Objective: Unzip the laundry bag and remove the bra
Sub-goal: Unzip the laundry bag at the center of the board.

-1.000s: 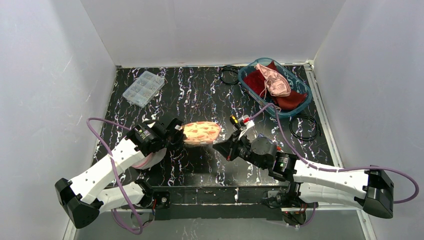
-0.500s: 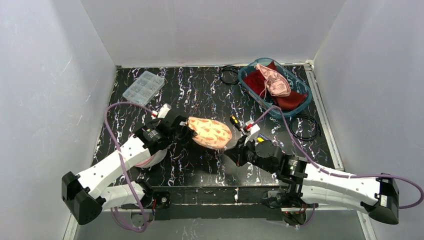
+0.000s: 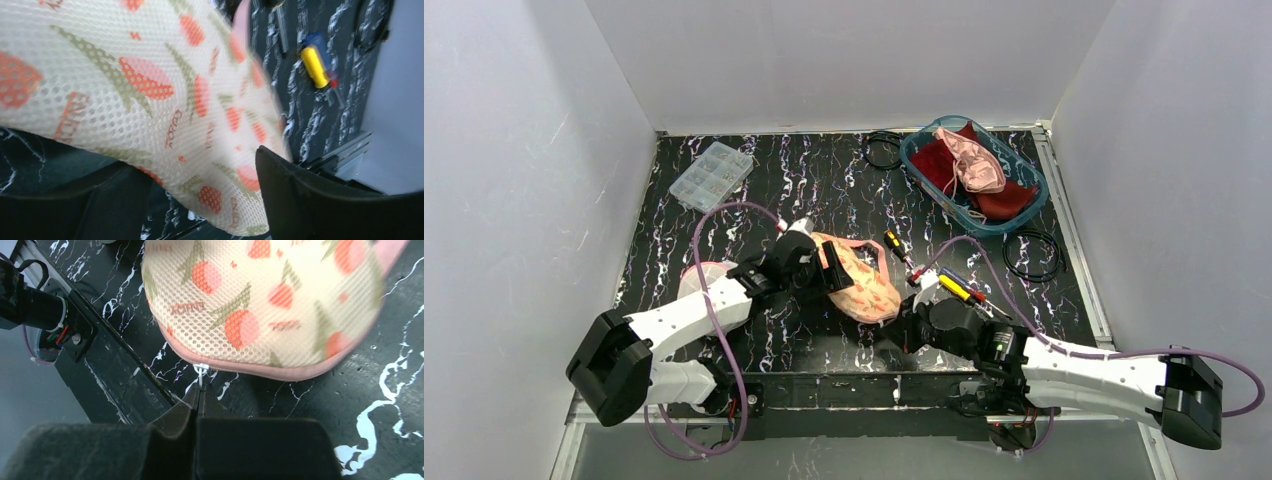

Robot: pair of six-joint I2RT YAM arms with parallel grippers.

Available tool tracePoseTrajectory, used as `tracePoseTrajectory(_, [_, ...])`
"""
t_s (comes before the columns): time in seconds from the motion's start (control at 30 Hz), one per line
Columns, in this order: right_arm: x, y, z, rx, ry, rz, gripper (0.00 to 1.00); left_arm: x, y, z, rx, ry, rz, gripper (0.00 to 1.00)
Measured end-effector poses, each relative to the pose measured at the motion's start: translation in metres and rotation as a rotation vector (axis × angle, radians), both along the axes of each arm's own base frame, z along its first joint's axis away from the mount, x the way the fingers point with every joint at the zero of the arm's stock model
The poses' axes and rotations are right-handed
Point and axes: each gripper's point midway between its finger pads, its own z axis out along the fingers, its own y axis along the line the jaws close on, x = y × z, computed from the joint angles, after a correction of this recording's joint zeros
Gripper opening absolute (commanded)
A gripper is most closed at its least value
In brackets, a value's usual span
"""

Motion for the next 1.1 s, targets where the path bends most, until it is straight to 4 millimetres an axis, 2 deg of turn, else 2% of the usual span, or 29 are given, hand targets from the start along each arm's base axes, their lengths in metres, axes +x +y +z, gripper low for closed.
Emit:
tracePoseTrajectory(0.07, [-0.001,0.003,-0.005,0.010,0.018,-0.002,0.01,-0.011,0.006,-0.016,0.000,0.026,-0.006,0.91])
tracePoseTrajectory(0.17, [-0.005,0.010,-0.011,0.017,0.042,0.003,0.01,-0.025,0.016,-0.034,0.001,0.072,0.011,0.95])
tracePoseTrajectory(0.23, [-0.008,0.015,-0.013,0.026,0.054,0.010,0.01,-0.033,0.022,-0.038,-0.015,0.092,0.031,0.96])
tracePoseTrajectory(0.47, [-0.015,0.029,-0.011,0.061,0.070,0.028,0.01,-0.065,0.037,-0.028,-0.146,0.147,0.116,0.98])
tracePoseTrajectory(0.63, [-0.019,0.039,-0.014,0.072,0.084,0.038,0.01,-0.090,0.037,-0.021,-0.240,0.184,0.153,0.98])
tracePoseTrajectory(0.73, [-0.021,0.045,-0.017,0.073,0.091,0.045,0.01,-0.094,0.032,-0.022,-0.247,0.200,0.166,0.94])
tracePoseTrajectory(0.9, [-0.022,0.058,-0.010,0.094,0.088,0.060,0.01,-0.089,0.025,-0.039,-0.183,0.254,0.208,0.85])
tracePoseTrajectory(1.1, [-0.025,0.068,0.004,0.138,0.075,0.076,0.01,-0.080,0.020,-0.044,-0.170,0.265,0.253,0.61])
